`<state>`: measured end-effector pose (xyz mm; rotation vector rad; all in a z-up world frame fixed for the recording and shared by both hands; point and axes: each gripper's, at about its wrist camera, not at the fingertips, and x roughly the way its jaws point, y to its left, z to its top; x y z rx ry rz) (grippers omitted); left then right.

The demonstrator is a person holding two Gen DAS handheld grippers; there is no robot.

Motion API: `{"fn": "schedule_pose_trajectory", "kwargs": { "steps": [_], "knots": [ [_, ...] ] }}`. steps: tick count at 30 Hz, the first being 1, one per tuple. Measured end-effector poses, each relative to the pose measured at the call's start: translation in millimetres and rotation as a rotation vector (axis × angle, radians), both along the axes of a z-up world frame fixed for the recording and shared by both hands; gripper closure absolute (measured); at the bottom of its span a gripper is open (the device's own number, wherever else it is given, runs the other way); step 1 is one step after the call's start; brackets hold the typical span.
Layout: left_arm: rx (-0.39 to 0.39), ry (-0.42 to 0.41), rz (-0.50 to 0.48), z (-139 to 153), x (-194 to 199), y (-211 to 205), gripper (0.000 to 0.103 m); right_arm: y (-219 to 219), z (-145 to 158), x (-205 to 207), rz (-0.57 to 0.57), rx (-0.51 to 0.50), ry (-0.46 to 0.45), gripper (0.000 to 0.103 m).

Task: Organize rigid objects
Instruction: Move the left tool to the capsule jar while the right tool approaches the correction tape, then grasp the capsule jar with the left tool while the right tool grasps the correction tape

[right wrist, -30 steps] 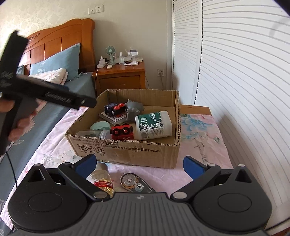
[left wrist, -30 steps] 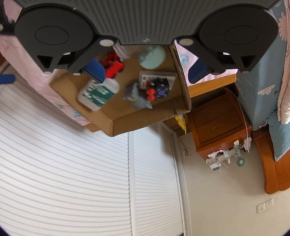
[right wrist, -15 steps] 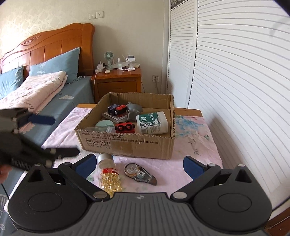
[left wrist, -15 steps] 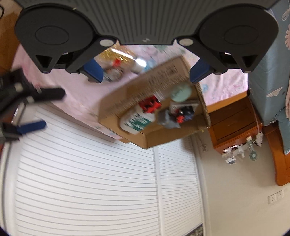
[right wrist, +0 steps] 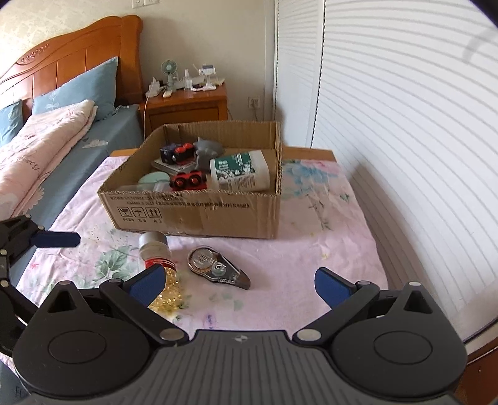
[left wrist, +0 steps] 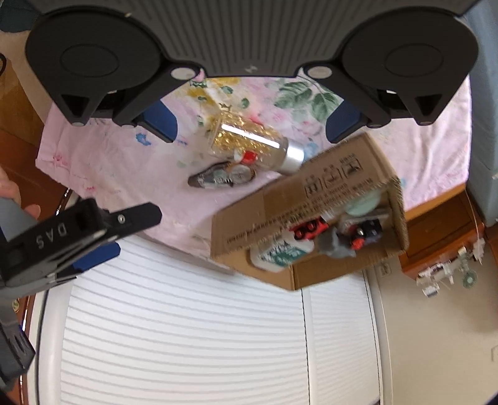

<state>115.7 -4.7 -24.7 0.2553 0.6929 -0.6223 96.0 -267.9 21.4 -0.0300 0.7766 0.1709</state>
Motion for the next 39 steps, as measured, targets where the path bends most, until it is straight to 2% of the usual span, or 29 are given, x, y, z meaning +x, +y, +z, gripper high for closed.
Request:
{"fn": "schedule_pose_trajectory", "kwargs": {
  "steps": [6,10,17,23,26,28,39],
  "knots": [
    [0.061,0.057,-0.007,-23,14,-9,0.002,-9,-28,26,-0.015,0.022,0.073,0.000],
    [0.089,0.078,-0.013,-35,23,-10,0.002,-8,-55,39,-0.013,-0.020,0.131,0.000],
    [0.082,0.135,-0.032,-47,41,-9,0.002,-3,-90,54,-0.003,-0.104,0.186,0.000],
    [0.086,0.166,-0.056,-55,53,-11,0.002,-3,-94,76,0.009,-0.109,0.168,0.000],
    [0.090,0.173,-0.073,-56,57,-13,0.002,-11,-95,86,-0.032,-0.108,0.158,0.000],
    [0.098,0.167,-0.088,-56,57,-15,0.002,-18,-96,91,-0.053,-0.082,0.164,0.000],
    [0.139,0.107,-0.140,-55,65,-34,0.002,-23,-98,90,-0.046,-0.081,0.137,0.000]
  ]
}}
